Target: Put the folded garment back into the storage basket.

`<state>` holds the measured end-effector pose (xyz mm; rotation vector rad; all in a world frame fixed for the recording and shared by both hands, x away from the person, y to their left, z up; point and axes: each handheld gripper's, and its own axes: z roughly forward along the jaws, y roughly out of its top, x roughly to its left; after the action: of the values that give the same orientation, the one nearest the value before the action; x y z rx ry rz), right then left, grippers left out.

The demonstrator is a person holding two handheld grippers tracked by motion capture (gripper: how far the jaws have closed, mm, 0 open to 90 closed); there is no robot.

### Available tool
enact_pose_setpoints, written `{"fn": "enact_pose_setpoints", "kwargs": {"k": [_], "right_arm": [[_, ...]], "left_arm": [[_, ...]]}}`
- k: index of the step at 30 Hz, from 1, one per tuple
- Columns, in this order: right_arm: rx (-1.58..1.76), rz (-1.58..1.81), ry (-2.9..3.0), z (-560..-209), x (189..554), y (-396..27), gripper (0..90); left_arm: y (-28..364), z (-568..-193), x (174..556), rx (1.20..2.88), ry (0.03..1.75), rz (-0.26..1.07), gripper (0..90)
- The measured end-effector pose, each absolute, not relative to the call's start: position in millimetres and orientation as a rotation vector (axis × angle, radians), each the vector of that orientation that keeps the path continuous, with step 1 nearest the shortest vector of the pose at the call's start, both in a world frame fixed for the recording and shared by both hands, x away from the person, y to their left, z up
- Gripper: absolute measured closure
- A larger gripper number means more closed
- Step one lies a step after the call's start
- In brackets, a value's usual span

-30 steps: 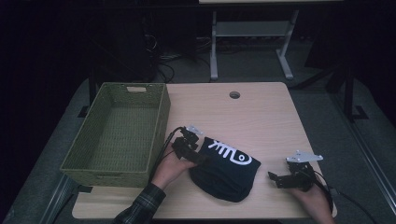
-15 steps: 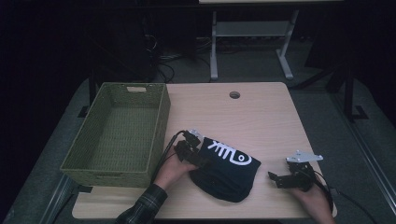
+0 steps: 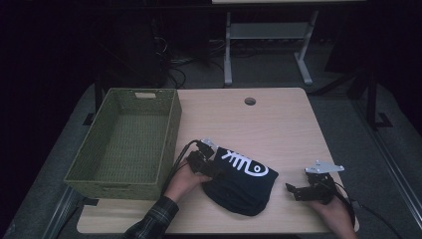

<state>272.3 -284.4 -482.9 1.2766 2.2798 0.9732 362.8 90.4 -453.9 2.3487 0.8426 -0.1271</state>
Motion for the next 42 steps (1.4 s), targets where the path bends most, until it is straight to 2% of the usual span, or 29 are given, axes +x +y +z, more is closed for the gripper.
{"fn": "enact_pose_setpoints", "kwargs": {"k": [5,10,20,26,42], "right_arm": [[1.276,0.973,2.28,-482.9,272.3,-284.4,6.7],[1.277,0.973,2.28,-482.9,272.3,-284.4,6.7],[1.285,0.973,2.28,-482.8,272.0,-284.1,6.7],[1.285,0.975,2.278,-482.9,272.1,-284.1,6.8],[1.285,0.976,2.276,-482.9,272.2,-284.2,7.0]], "left_arm": [[88.6,-453.7,363.5,2.352,0.847,-0.154,59.6],[84.8,-451.3,364.1,2.382,0.852,-0.165,68.0],[81.7,-441.1,360.8,2.389,0.858,-0.158,70.1],[82.6,-428.6,362.9,2.398,0.861,-0.196,70.0],[62.1,-358.2,358.8,2.462,0.784,-0.131,70.0]]}}
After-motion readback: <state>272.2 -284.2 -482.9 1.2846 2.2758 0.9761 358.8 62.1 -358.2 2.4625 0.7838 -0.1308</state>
